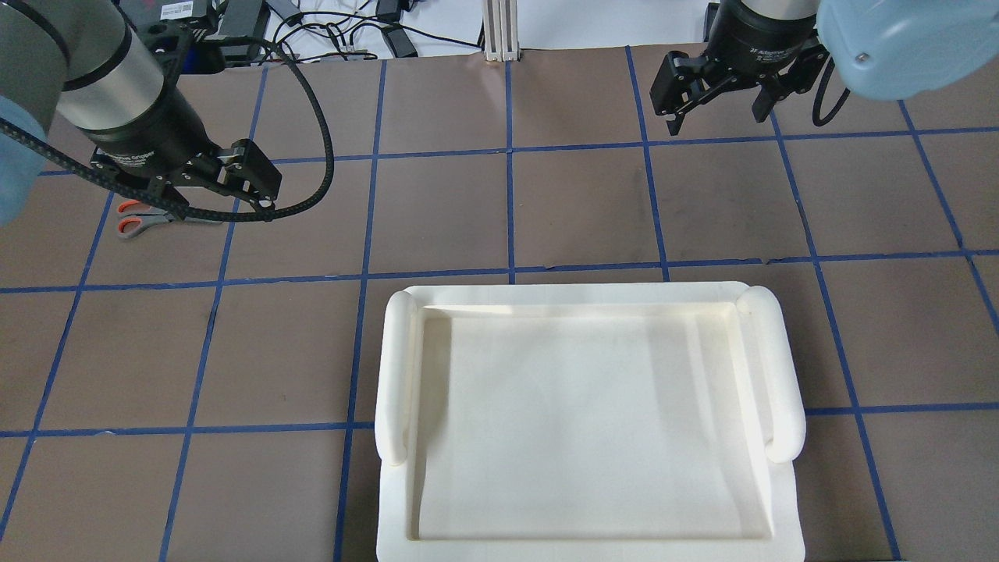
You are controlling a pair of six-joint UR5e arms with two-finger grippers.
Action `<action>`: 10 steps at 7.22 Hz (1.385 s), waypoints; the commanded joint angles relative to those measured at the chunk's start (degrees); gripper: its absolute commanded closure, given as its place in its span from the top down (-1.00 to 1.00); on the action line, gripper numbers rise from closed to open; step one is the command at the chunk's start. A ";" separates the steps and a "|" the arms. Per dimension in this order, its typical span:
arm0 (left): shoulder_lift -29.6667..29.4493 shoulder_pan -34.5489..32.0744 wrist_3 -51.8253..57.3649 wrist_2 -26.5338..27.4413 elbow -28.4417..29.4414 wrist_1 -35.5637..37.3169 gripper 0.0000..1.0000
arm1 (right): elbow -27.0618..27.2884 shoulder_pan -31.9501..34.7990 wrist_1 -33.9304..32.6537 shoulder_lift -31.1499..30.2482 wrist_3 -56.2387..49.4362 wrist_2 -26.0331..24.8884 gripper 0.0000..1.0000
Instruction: Place scissors in drawer with both arms
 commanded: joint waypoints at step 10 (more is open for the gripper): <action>-3.48 14.65 43.28 0.35 0.10 2.35 1.00 | 0.53 9.70 0.07 7.79 -41.86 2.24 1.00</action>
